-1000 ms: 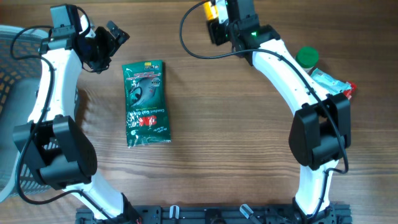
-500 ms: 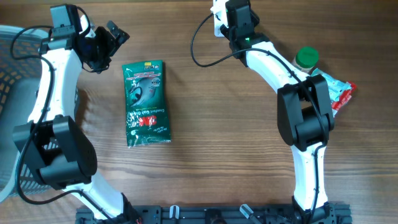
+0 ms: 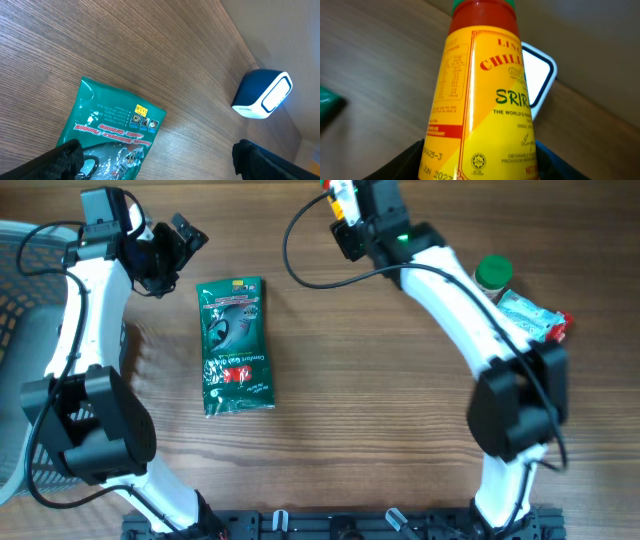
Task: Scan the item barcode
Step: 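Carry the sriracha bottle right and set it down, then reach the right gripper to the green glove package and grasp it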
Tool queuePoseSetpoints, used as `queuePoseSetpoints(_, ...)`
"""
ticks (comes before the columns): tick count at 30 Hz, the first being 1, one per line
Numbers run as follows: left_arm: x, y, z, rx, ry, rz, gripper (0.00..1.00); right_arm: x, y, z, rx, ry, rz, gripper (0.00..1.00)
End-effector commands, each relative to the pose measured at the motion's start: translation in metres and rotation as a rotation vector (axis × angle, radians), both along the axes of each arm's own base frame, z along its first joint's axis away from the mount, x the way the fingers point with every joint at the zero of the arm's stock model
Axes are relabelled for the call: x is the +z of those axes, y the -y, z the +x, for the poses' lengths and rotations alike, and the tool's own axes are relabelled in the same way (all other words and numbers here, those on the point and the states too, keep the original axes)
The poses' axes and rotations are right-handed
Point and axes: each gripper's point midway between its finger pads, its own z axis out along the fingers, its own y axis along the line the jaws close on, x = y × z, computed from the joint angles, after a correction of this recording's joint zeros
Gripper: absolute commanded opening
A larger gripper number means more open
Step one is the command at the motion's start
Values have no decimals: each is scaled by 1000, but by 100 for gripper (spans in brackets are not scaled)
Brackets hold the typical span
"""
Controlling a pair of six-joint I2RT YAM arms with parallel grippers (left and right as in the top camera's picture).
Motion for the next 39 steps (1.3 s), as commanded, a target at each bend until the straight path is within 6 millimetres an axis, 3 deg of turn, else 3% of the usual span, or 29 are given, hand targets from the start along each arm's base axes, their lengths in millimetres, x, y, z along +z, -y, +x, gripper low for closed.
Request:
queuePoseSetpoints(1,16,-2,3,7,38,14,100,41,5,-39,-31,-101,160,62)
queuePoseSetpoints(6,16,-2,3,7,38,14,100,-27,53,-84,-215,-434,86,66)
queuePoseSetpoints(10,16,-2,3,7,37,14,100,-95,139,-98,-578,-543,-20,67)
queuePoseSetpoints(11,16,-2,3,7,38,14,100,-105,152,-102,-624,-562,-12,67)
queuePoseSetpoints(15,16,-2,3,7,38,14,100,-130,198,-109,-733,-597,4,67)
queuePoseSetpoints(18,16,-2,3,7,38,14,100,-130,223,-95,-771,-544,39,69)
queuePoseSetpoints(20,16,-2,3,7,37,14,100,-125,223,-79,-711,-484,41,76)
queuePoseSetpoints(21,16,-2,3,7,38,14,100,-122,223,-70,-706,-449,54,84)
queuePoseSetpoints(24,16,-2,3,7,37,14,100,-114,217,-55,-684,-399,100,92)
queuePoseSetpoints(27,16,-2,3,7,38,14,100,-98,173,-52,-491,-450,246,93)
queuePoseSetpoints(29,16,-2,3,7,37,14,100,-93,143,-59,-399,-491,321,92)
queuePoseSetpoints(31,16,-2,3,7,38,14,100,-96,127,-71,-367,-545,326,89)
queuePoseSetpoints(36,16,-2,3,7,38,14,100,-109,116,-112,-362,-709,273,89)
queuePoseSetpoints(38,16,-2,3,7,38,14,100,-108,109,-115,-340,-732,304,88)
queuePoseSetpoints(39,16,-2,3,7,38,14,100,-99,83,-116,-248,-751,405,85)
